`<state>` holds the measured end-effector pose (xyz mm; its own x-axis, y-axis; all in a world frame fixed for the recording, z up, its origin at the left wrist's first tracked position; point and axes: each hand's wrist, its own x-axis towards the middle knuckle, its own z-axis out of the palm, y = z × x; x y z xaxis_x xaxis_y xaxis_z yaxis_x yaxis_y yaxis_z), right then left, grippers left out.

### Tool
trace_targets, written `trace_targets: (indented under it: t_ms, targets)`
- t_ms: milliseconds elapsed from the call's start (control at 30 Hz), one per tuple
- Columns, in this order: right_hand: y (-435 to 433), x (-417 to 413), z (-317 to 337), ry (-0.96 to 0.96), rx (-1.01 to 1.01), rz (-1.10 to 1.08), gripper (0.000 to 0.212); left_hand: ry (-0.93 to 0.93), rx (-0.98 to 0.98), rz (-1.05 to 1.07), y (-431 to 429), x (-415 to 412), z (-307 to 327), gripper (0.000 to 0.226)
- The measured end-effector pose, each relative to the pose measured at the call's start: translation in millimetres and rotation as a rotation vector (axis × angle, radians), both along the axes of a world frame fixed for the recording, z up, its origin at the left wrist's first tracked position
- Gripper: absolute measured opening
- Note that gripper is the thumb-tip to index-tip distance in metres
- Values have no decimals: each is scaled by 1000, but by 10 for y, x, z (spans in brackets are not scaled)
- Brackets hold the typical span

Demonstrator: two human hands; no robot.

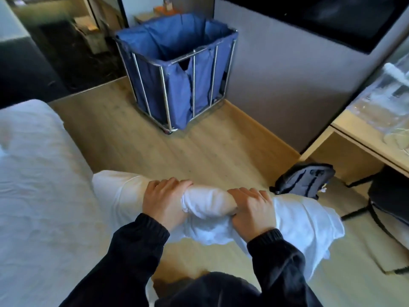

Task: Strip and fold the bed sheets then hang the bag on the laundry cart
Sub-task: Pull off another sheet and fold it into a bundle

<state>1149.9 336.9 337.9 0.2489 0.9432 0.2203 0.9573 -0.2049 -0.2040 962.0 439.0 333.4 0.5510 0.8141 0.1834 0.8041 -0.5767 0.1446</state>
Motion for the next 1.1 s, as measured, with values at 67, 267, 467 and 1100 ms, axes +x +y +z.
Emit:
trace_targets:
  t_ms: [67, 267, 467, 1100]
  targets:
    - [374, 127, -39, 7, 5, 59, 45, 41, -11, 55, 287, 67, -4, 39]
    - [1614, 466, -101, -8, 60, 217, 43, -33, -18, 171, 1194, 278, -32, 49]
    - [3051, 786, -113, 2, 17, 385, 42, -83, 67, 278, 2245, 482, -3, 43]
    - [7038, -194, -15, -53, 11, 902, 37, -41, 80, 792, 5163, -289, -36, 39]
